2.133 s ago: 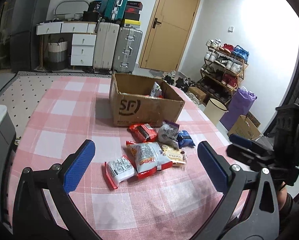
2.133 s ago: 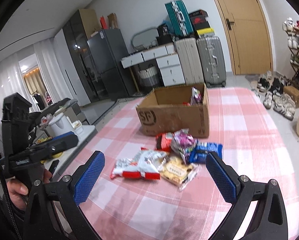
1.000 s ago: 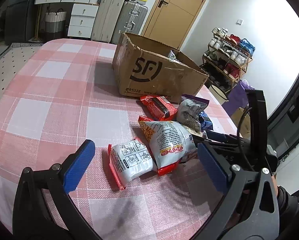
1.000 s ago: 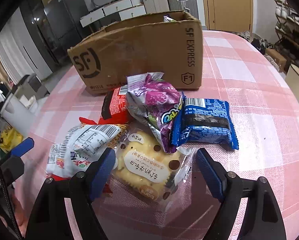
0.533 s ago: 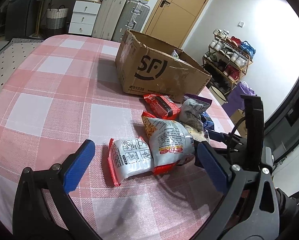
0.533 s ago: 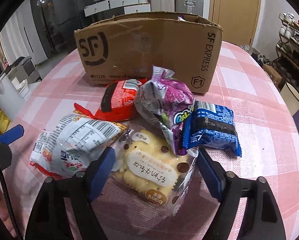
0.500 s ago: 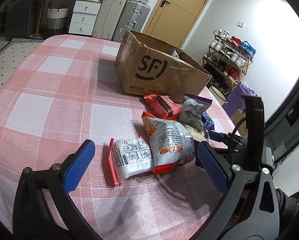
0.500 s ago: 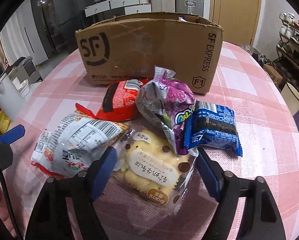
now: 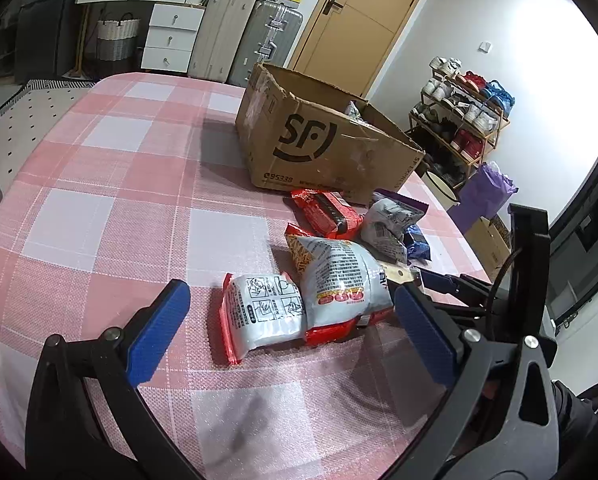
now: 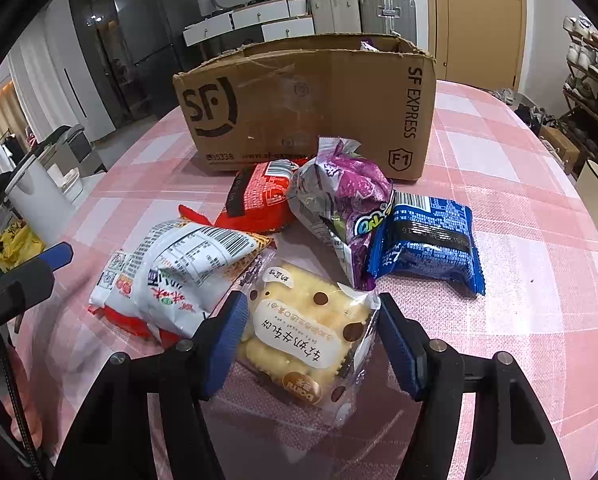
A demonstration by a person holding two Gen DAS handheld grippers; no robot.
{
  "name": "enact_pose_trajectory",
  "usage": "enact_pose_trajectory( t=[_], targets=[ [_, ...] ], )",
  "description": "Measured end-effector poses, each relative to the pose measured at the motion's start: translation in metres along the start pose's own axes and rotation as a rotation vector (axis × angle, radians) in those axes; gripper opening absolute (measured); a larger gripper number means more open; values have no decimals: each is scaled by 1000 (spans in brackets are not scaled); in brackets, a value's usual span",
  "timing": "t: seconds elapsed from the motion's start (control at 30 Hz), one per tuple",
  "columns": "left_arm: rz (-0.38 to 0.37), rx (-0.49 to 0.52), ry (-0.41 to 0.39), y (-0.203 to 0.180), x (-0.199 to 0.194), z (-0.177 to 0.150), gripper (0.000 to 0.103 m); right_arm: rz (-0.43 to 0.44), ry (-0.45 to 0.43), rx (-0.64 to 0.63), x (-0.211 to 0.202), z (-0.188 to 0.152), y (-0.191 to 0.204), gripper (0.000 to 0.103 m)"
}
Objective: Organize snacks
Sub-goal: 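Lower the right tool onto the clear bread bun pack and grasp it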
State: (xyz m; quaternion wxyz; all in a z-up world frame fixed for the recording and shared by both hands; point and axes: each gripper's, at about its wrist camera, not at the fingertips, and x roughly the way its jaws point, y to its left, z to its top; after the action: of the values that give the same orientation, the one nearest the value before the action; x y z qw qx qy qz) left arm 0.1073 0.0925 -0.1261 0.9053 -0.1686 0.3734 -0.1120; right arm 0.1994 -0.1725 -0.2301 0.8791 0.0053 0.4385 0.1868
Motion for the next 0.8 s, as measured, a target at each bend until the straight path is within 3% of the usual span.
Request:
enact_pose_trajectory(
  t=[0.13, 0.27, 0.43, 0.57, 0.8],
  targets=[
    [1, 5, 2, -3, -1, 0, 102, 11, 2, -1, -1, -4, 0, 67],
    [0, 2, 4, -4, -1, -2, 102, -22, 9, -11, 3, -6, 3, 79],
    [-7, 0, 9, -5, -2, -4, 102, -102, 46, -82, 15, -5, 25, 86],
    [-6, -1, 7, -5, -3, -4, 102, -121, 50, -122, 15, -5, 36, 83],
    [-3, -5, 3, -3, -6, -4, 102, -65, 32, -92, 6, -11, 33, 75]
  ],
)
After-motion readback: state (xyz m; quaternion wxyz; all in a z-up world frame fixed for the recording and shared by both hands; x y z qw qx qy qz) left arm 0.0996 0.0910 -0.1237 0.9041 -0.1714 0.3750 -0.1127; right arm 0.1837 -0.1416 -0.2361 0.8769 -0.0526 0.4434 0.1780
